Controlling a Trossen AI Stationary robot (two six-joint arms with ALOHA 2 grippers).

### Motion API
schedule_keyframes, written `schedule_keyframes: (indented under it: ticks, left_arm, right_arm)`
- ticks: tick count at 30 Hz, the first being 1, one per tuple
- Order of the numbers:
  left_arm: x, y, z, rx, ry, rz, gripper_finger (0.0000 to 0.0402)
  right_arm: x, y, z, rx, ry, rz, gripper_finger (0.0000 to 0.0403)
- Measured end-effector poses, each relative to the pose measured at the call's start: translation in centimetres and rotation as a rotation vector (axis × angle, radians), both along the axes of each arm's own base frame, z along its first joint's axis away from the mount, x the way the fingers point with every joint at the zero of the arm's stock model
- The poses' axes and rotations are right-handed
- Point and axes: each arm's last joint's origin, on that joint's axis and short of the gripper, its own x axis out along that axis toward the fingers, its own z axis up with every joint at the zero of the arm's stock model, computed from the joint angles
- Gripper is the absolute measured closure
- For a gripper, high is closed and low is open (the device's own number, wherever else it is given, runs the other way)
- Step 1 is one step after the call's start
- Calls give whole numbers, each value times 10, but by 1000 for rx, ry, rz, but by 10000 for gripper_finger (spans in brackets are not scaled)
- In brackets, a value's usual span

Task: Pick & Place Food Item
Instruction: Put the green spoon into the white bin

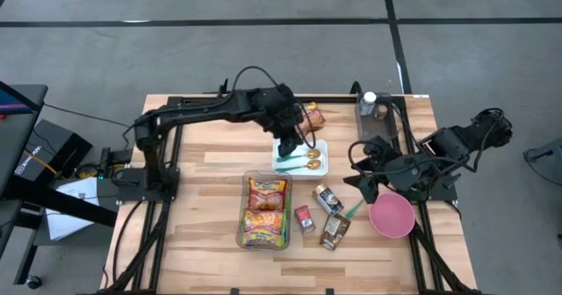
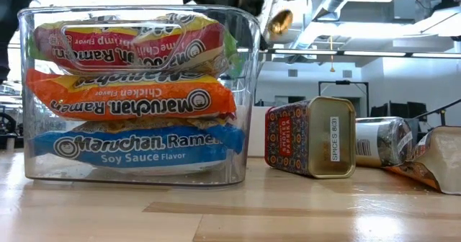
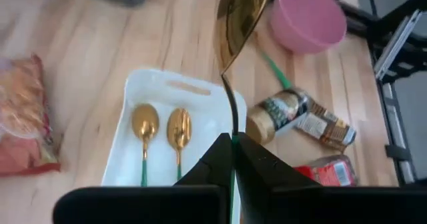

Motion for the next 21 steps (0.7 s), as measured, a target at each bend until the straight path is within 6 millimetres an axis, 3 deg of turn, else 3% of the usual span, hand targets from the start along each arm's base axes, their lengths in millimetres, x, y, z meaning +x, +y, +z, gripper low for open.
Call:
schedule_keyframes:
  ticks: [9,21]
  left_arm:
    - [23,8,-23,-38,51,-57,400]
    - [31,10,-69,-41,210,-102,401]
  right_arm:
    - [1,0,1,0,-12,-11,145]
    - [1,-1,1,-13,-24,-25,145]
